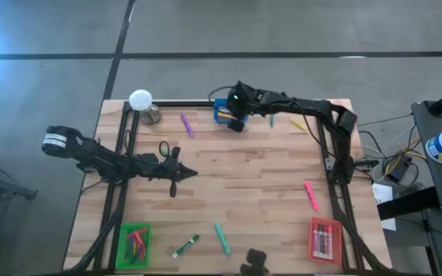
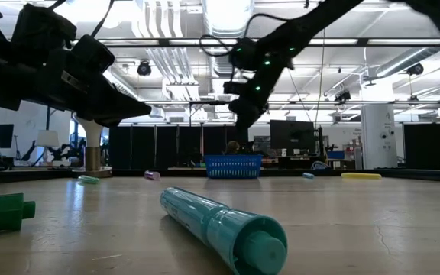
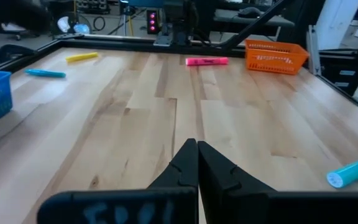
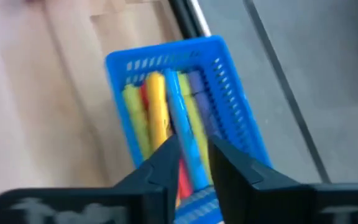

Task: Pick & Place Markers
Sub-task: Put the blue pen into the green bin

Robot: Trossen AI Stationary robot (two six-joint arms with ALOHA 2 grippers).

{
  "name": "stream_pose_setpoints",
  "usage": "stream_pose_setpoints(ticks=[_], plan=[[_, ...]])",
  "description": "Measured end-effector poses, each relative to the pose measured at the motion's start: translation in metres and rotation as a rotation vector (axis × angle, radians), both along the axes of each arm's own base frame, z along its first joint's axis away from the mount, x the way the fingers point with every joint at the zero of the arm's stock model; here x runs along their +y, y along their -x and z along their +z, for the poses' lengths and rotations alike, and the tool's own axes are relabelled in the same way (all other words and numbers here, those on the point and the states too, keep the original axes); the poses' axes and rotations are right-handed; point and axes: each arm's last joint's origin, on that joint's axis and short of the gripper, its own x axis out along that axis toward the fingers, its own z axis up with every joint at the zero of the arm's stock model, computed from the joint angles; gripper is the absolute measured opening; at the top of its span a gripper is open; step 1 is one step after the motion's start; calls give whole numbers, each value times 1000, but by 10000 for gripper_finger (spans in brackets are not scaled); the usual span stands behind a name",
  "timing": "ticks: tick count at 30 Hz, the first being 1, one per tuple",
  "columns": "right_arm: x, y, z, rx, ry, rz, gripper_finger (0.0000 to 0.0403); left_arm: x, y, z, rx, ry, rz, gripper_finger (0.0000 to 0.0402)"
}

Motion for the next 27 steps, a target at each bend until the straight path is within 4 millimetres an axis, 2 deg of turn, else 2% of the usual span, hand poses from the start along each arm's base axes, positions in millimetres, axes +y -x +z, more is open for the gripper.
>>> stream_pose_setpoints(ticks=[6, 11, 14, 22, 27], plan=[[37, 42, -2, -254, 24, -60, 13, 1, -1, 1, -1, -20, 11, 0], [75, 83, -17, -395, -12, -87, 12, 1, -4, 4, -13, -20, 13, 0], [90, 108, -22, -474, -39, -124, 13, 1, -4, 5, -22, -21, 21, 0], [108, 164, -43, -556, -8, -352, 13, 5, -4, 5, -24, -34, 69, 0], [104, 176, -54, -591, -30, -522, 13, 9, -4, 6, -27, -36, 89, 0]])
